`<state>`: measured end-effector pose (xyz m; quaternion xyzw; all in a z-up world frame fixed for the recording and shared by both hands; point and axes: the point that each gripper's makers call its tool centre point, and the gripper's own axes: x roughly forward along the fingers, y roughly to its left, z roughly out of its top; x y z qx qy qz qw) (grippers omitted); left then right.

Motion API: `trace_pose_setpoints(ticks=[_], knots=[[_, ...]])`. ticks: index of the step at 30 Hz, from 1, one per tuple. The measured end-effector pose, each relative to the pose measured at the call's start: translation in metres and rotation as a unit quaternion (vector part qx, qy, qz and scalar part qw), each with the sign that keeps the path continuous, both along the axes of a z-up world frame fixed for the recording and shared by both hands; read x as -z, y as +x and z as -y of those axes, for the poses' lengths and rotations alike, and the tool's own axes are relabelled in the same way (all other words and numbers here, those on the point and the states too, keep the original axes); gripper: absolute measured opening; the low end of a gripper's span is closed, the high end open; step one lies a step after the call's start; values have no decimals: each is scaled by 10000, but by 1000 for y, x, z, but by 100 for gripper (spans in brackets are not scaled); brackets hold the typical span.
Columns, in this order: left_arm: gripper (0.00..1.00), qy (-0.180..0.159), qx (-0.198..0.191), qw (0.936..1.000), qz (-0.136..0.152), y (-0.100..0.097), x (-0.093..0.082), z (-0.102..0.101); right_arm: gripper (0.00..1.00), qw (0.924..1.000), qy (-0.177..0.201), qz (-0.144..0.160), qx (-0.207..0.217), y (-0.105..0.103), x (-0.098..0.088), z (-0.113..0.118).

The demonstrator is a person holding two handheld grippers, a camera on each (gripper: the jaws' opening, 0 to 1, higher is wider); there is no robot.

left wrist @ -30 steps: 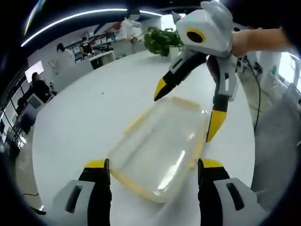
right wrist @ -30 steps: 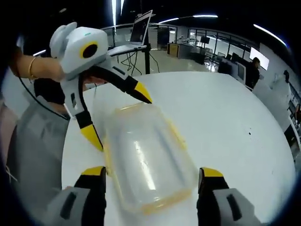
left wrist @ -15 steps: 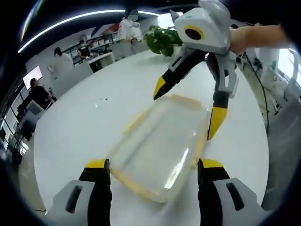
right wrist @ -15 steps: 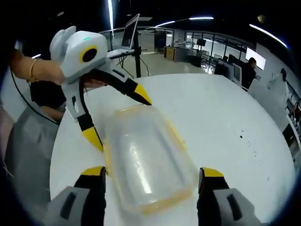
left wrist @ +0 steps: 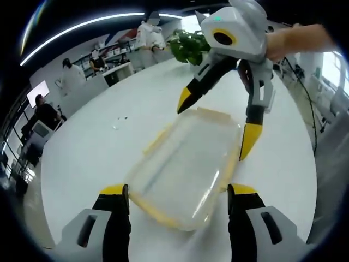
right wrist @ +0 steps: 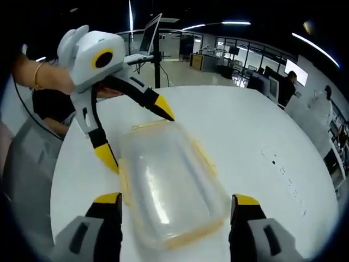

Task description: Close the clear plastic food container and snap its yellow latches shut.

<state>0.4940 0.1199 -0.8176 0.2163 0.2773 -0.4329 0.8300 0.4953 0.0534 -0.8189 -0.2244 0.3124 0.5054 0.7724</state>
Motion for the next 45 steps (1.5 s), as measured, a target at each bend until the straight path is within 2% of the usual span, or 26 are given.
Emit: trace_pose_setpoints(ticks=[3,7,12,15,21,27,34,38,45], knots=[[74,-66,-30,10000,-12,-5,-4,-1,83,9997,188,-16,184,-3,-8,2],[74,-68,-125,9999,5,-14,-11,-8,84,9987,250,78,443,-6,-17,11],[74,-220,-283,9993,77,-27,-26,-15,87,9954,555,95,775,-19,-32,19],[74,-317,-339,9989,112,-36,-34,-17,88,9943,605,115,873,-28,-37,22],[79,-466,-257,9985,114,-70,-47,-24,89,9896,881,41,1137,-56,-47,28],[79,-592,-467,9969,203,-88,-57,-37,92,9848,1007,27,1413,-78,-48,36],[79,-942,-829,9917,276,-113,-70,-49,94,9793,1207,-41,1624,-109,-49,40],[79,-1021,-948,9898,295,-127,-73,-55,94,9749,1337,-57,1777,-124,-50,42],[79,-1271,-1324,9826,278,-155,-75,-69,93,9669,1536,-147,2032,-156,-48,46]])
